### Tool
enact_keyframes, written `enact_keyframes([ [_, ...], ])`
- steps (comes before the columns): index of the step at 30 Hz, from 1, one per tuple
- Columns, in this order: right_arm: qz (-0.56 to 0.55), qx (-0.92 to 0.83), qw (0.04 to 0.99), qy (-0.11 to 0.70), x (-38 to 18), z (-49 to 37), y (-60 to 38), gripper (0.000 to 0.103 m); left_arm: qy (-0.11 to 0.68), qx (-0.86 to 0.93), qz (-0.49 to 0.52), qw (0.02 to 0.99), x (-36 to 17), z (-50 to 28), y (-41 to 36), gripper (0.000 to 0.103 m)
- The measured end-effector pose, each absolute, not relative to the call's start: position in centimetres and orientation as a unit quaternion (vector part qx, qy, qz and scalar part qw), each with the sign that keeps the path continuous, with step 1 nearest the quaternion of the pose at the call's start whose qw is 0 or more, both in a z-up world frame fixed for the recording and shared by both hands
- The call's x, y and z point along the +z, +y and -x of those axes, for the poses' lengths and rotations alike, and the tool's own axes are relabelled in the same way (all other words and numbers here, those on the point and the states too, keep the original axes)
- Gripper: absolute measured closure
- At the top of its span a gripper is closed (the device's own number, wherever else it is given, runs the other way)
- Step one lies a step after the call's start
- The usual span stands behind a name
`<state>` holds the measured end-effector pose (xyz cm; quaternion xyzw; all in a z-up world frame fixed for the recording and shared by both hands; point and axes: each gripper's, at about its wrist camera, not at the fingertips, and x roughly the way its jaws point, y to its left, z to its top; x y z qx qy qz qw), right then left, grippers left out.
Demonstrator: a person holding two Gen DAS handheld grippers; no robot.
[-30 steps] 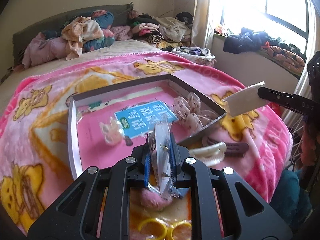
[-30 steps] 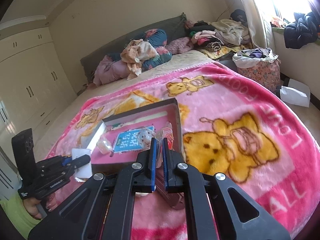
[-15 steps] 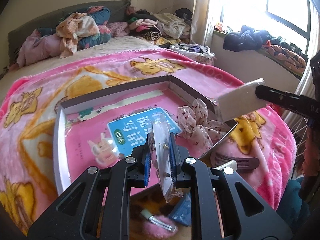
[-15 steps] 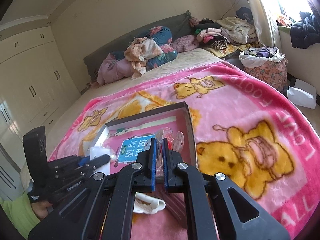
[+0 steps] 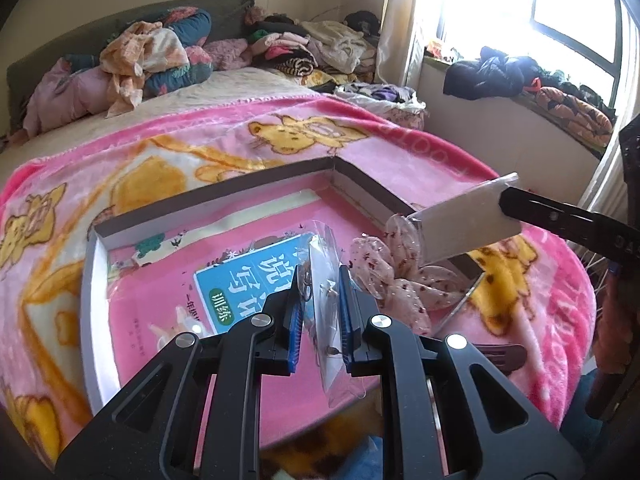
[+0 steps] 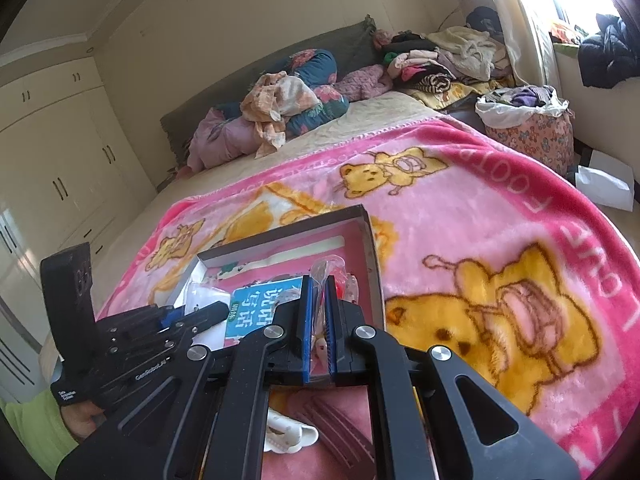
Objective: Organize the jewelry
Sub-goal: 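Carry both clear packets with both tools over the box, then open the left tool to drop the earring packet while the right tool releases its packet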
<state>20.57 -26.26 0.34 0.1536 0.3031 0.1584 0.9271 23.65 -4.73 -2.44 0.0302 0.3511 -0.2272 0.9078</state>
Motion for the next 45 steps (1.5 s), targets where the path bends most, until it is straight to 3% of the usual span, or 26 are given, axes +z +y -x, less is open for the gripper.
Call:
enact_keyframes([
  [26, -0.118, 0.180, 0.904, 0.369, -3.4, -24.2, -23.7, 0.093, 0.382, -0.196, -0.012, 0.903, -5.2, -25.5, -3.0, 0.090],
  [30, -0.106, 0.165, 0.906, 0.375, -3.9, -24.1, -23.7, 0.088, 0.383, -0.195, -0.013, 0.903, -5.2, -25.4, -3.0, 0.080],
  [38, -0.099, 0.153, 0.908, 0.378, -4.6, -23.4, -23.7, 0.073, 0.375, -0.193, -0.018, 0.906, -5.0, -24.4, -2.9, 0.071],
  [42, -0.085, 0.145, 0.915, 0.367, -4.2, -22.5, -23.5, 0.053, 0.373, -0.190, -0.015, 0.908, -4.9, -24.0, -2.8, 0.066],
  [45, -0.088, 0.144, 0.916, 0.365, -4.1, -22.0, -23.7, 0.053, 0.369, -0.189, -0.011, 0.910, -4.7, -23.5, -2.6, 0.061],
])
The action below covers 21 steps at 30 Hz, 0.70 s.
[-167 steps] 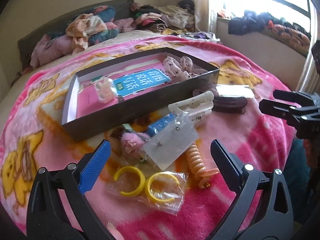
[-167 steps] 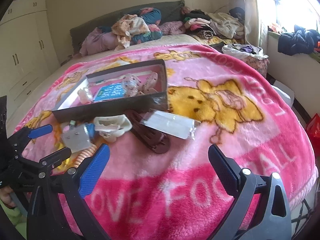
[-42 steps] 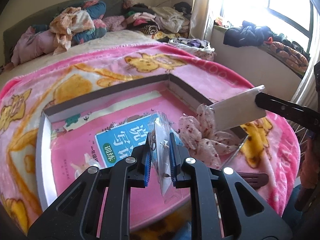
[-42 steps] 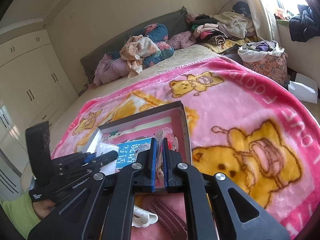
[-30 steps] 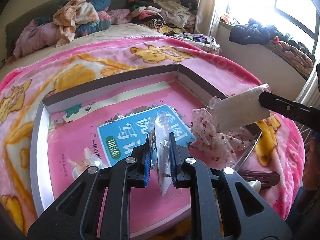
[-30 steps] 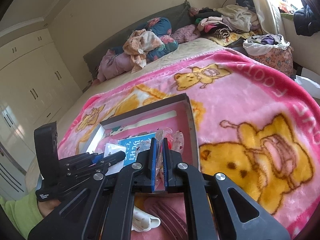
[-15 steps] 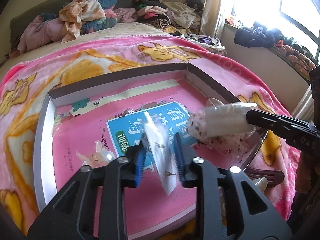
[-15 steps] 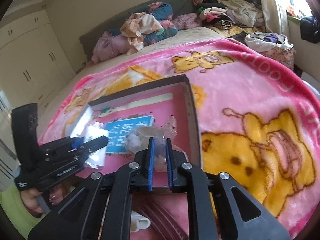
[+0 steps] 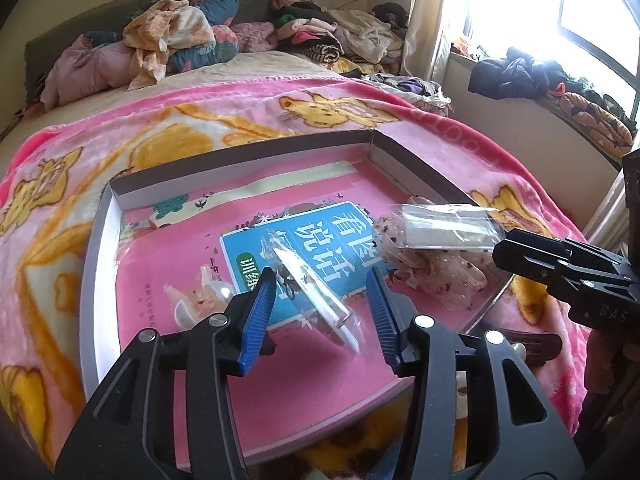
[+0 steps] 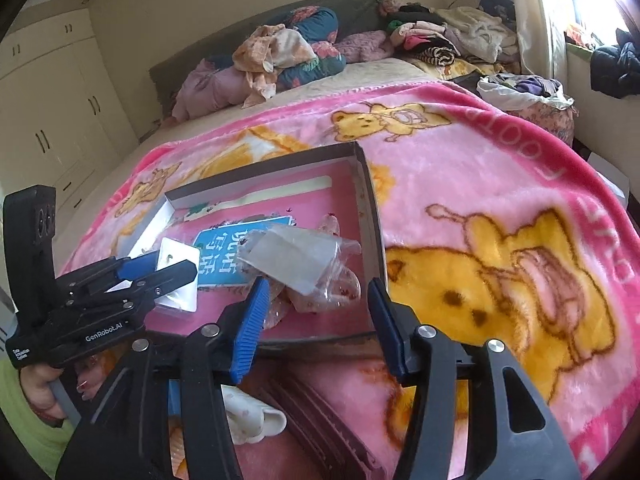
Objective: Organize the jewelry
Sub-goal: 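Open the left tool to drop the earring packet while the right tool releases its packet, then withdraw both tools from the box toward the remaining jewelry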
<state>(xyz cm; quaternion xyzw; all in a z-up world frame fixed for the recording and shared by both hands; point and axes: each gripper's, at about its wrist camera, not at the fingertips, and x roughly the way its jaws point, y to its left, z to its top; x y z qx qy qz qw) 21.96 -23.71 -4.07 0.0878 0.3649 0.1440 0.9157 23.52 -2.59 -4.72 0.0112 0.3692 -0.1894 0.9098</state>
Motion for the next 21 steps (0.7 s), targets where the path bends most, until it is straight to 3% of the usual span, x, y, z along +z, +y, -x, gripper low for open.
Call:
enact_keyframes([
  [5, -0.082, 0.138, 0.920, 0.358, -3.6, -20.8, -23.7, 0.048, 0.361, -0.188, -0.009, 0.914, -4.2, -22.5, -2.2, 0.052],
  [7, -0.078, 0.129, 0.923, 0.354, -3.3, -20.3, -23.6, 0.036, 0.355, -0.188, -0.009, 0.916, -3.8, -22.1, -2.0, 0.047],
  [21, -0.091, 0.119, 0.931, 0.333, -1.7, -17.2, -25.0, 0.028, 0.314, -0.175, 0.001, 0.933, -1.1, -19.1, -1.2, 0.023],
])
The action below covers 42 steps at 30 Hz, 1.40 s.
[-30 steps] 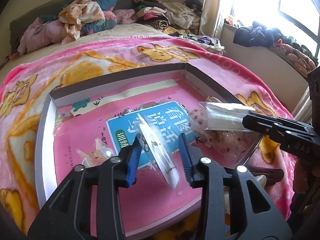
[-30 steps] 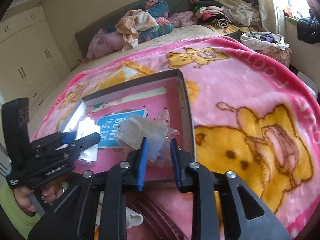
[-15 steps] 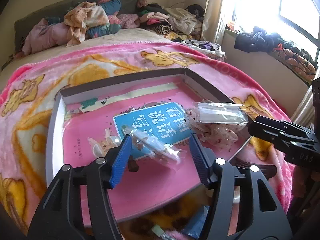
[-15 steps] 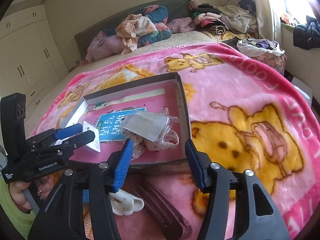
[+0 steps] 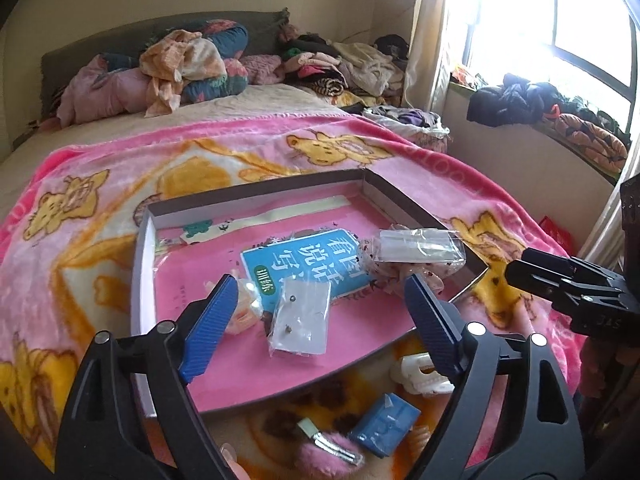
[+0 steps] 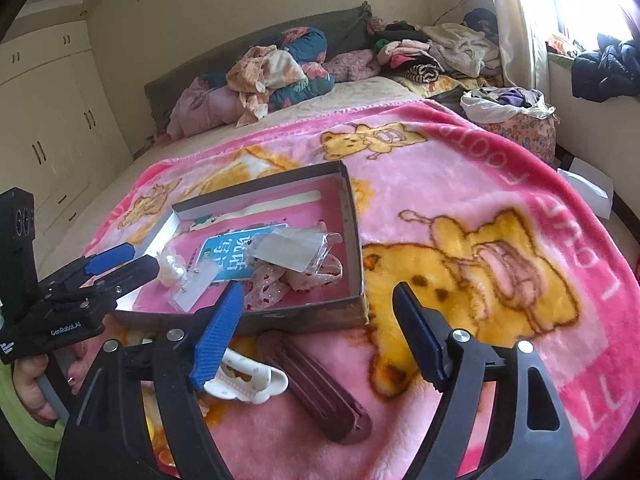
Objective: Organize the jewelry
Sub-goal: 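Withdraw both tools from the box toward the remaining jewelry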
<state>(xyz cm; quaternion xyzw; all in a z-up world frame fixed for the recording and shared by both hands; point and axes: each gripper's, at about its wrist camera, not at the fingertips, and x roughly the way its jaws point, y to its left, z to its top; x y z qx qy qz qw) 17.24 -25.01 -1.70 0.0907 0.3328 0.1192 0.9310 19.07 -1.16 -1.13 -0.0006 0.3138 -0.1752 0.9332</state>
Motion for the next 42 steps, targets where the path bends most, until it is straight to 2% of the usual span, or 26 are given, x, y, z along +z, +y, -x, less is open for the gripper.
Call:
enact_keyframes([
  [13, -0.075, 0.133, 0.937, 0.315, -0.3, -14.2, -24.4, 0.025, 0.292, -0.149, 0.013, 0.945, 0.0, -15.9, 1.0, 0.013],
  [42, -0.049, 0.166, 0.925, 0.339, -2.5, -10.5, -21.0, 0.024, 0.310, -0.138, 0.007, 0.941, -2.3, -10.0, 4.4, 0.012],
])
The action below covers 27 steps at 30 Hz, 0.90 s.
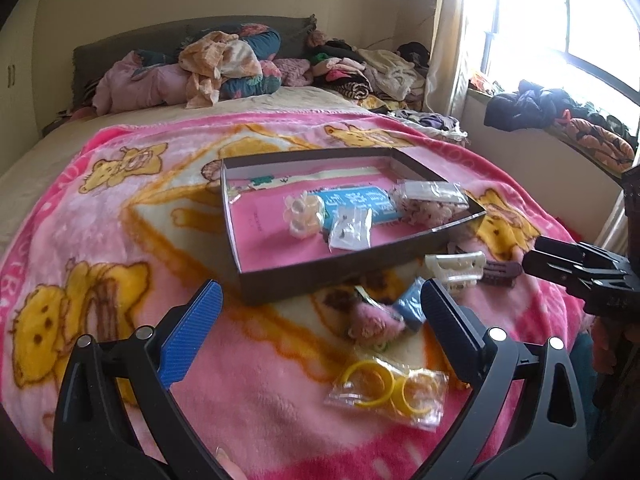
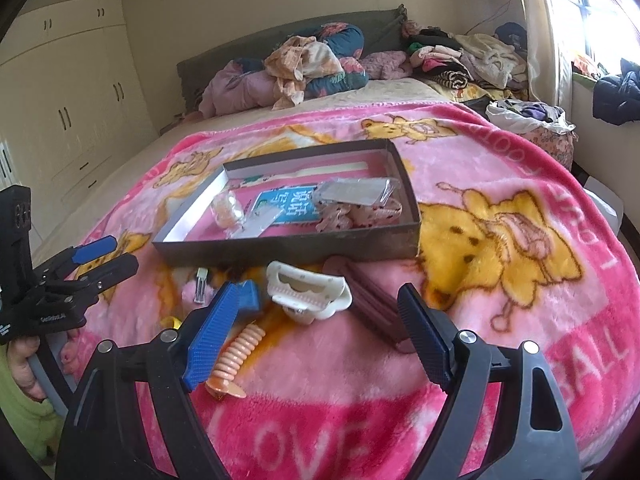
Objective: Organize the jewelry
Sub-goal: 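Withdraw both tools from the box toward the remaining jewelry, then grasp the yellow bangle bag with the left tool while the right tool grasps the white claw clip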
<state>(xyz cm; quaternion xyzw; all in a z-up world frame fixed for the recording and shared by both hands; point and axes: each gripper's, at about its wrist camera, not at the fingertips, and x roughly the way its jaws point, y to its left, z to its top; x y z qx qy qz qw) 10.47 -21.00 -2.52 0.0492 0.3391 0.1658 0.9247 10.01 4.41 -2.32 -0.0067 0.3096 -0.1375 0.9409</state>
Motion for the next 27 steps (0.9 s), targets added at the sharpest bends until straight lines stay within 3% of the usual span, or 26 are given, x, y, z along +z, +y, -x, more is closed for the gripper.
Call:
enact_keyframes([
  [27, -0.002, 0.150, 0.914, 0.376, -6.4, -13.2, -17.3, 0.024, 0.348, -0.222, -0.039, 0.910, -7.4, -7.7, 1.7, 0.012],
])
